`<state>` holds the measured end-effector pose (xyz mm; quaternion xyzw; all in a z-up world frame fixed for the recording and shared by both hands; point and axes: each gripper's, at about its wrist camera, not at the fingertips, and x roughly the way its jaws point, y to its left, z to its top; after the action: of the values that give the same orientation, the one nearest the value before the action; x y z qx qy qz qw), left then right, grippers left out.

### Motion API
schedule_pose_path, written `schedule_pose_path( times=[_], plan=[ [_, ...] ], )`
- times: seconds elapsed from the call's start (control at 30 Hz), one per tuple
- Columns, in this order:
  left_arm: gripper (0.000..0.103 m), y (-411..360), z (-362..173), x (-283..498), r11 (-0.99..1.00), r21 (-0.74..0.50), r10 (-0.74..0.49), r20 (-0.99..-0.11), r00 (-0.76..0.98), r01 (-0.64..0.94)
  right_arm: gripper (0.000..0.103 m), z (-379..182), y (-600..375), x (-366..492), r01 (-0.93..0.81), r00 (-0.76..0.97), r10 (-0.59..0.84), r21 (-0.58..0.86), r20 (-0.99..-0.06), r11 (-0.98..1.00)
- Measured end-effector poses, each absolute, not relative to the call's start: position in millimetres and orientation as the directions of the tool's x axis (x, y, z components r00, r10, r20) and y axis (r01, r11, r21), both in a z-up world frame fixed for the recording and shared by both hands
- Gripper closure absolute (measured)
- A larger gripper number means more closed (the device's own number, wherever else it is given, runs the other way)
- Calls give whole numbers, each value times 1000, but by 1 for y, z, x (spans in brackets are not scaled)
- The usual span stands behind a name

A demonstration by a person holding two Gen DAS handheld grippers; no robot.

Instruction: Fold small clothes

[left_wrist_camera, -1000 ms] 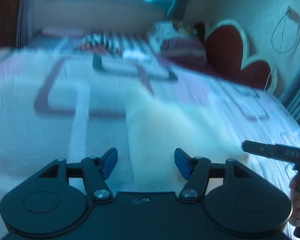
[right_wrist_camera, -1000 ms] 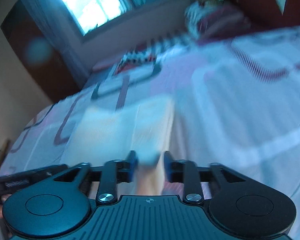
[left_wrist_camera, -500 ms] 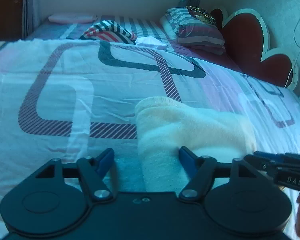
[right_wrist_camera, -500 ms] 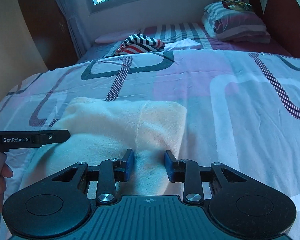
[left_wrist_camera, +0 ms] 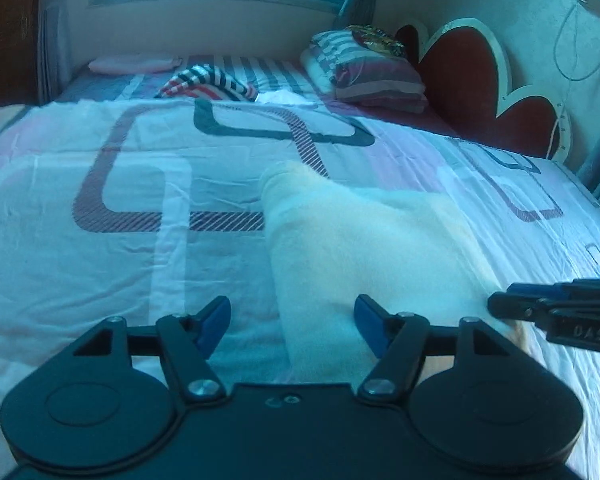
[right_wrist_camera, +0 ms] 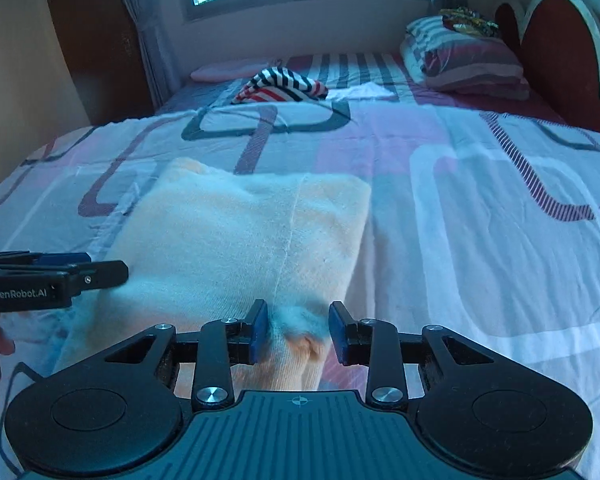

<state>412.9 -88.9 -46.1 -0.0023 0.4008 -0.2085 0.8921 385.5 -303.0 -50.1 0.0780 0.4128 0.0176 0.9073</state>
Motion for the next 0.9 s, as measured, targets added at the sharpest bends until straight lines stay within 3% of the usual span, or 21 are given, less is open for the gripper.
schedule_pose_path(
  times=[0.9],
  plan=[
    [34,-73,-66,316,885,-115,-365,-772,520,451,71,-67,-280,279,97,558,110,196,-823,976]
  ],
)
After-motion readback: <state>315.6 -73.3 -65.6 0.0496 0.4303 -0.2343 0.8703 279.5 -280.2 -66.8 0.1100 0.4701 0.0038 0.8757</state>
